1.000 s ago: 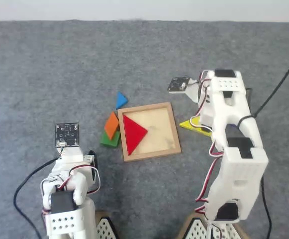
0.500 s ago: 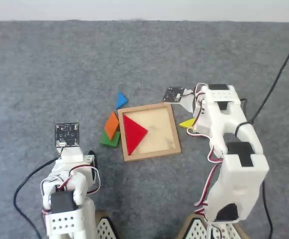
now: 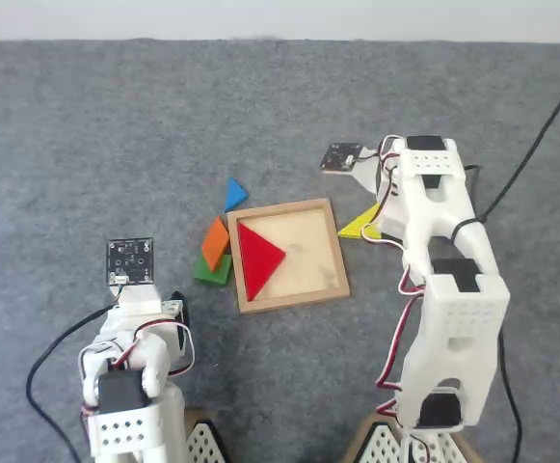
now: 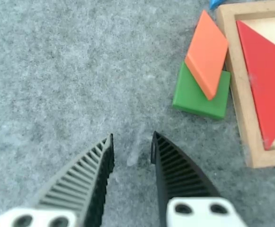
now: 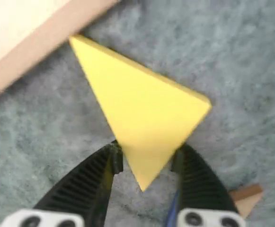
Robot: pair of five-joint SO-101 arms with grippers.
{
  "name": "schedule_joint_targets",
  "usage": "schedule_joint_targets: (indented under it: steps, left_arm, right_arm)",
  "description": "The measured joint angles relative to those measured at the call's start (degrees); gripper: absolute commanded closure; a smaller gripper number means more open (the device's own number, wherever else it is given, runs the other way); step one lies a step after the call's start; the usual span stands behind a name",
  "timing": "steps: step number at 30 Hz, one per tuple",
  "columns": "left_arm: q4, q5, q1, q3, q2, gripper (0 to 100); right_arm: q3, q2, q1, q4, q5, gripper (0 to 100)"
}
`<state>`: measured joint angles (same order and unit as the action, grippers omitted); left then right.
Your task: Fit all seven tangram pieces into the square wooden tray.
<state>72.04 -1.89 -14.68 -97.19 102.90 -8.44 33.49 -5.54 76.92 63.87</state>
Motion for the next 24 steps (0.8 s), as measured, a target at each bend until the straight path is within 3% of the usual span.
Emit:
schedule_joint_targets:
  steps: [6,14,19,24]
  left_arm:
    - [0.0,0.0,0.0,0.0,0.0,87]
    - [0.0,0.0,0.0,0.0,0.0,87]
    - [0.0,0.0,0.0,0.0,0.0,87]
    - [0.0,0.0,0.0,0.0,0.0,87]
  right_arm:
    - [0.62,-2.73,-0.26,4.31,-3.87,83.1]
    - [0.62,-7.82,-0.18,1.41,-17.41,69.7]
    - [0.62,-7.74,-2.9,-0.09,-15.47,54.1]
    - [0.62,-6.07,-7.12,-0.09,-12.66,55.6]
